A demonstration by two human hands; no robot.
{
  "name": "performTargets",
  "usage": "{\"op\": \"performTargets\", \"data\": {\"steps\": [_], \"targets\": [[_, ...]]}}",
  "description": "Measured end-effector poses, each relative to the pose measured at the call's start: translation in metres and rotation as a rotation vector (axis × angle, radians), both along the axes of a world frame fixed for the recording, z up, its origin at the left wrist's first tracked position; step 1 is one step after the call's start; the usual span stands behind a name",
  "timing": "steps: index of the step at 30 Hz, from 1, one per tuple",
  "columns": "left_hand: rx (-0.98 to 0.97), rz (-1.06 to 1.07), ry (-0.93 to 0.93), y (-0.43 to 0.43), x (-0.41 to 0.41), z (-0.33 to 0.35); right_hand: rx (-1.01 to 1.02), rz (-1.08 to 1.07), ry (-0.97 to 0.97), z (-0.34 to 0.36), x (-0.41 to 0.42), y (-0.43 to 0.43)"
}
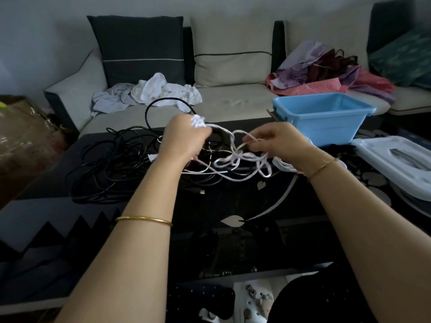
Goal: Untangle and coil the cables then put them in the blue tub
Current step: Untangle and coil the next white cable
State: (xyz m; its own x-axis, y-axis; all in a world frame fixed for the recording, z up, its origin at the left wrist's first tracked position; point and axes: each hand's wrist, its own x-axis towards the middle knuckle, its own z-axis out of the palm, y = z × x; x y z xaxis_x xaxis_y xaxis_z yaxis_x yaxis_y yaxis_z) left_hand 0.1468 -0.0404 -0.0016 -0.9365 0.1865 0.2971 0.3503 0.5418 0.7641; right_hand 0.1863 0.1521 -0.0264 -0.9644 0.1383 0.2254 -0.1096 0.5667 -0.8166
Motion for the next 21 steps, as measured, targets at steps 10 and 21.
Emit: {"op": "performTargets", "data": {"steps": [10, 21], "targets": [[1.044, 0.169, -0.378, -0.01, -0.013, 0.011, -0.56, 0.002, -0.346, -0.027, -0.013, 0.002], [1.275, 0.334, 0.034, -0.033, -0.012, 0.032, 0.158, -0.298, -0.384, -0.058, -0.008, 0.034]]}}
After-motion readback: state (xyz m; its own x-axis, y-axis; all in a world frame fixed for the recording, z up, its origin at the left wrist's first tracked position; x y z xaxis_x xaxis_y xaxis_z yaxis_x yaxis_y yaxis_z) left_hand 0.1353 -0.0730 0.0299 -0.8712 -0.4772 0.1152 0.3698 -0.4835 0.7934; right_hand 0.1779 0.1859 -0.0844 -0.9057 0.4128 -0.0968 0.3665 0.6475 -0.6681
